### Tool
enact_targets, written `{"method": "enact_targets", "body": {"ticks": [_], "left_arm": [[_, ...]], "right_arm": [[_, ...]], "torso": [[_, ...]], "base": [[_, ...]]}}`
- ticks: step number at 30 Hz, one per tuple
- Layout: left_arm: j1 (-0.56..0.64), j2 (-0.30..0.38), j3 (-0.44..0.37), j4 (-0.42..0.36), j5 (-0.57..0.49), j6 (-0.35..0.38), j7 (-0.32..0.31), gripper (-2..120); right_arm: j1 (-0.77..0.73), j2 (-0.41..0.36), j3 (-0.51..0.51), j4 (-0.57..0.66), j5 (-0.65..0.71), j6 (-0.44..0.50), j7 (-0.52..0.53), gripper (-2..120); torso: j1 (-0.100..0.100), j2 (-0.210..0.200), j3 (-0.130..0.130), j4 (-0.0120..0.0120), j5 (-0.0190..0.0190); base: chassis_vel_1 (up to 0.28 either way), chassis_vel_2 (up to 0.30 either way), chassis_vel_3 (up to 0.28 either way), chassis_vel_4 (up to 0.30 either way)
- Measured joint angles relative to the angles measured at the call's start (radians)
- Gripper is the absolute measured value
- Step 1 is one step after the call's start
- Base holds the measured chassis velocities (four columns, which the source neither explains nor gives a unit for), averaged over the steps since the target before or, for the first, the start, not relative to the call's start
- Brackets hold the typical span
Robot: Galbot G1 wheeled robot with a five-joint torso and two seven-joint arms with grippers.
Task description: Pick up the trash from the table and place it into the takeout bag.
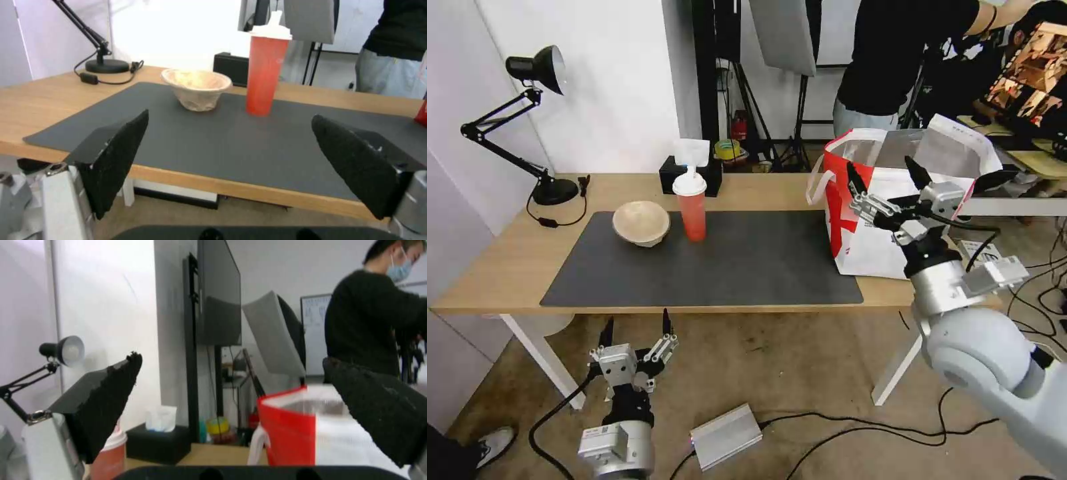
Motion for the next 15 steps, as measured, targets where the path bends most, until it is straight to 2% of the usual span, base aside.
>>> {"method": "enact_targets", "body": {"ticks": [6,15], "left_arm": [[0.003,0.002,0.003,0.001,0.000,0.000,0.002,96],[0.004,-0.002,0.009,0.005,0.002,-0.001,0.003,96]], "right_arm": [[-0.134,0.033,0.043,0.028,-0.047,0.011,-0.005,100],[-0.288,0.115,0.049,0.036,-0.167,0.042,-0.003,100]], "torso": [[0.000,0.000,0.000,0.0000,0.0000],[0.000,0.000,0.000,-0.0001,0.0000]], "base": [[0.000,0.000,0.000,0.000],[0.000,0.000,0.000,0.000]]}}
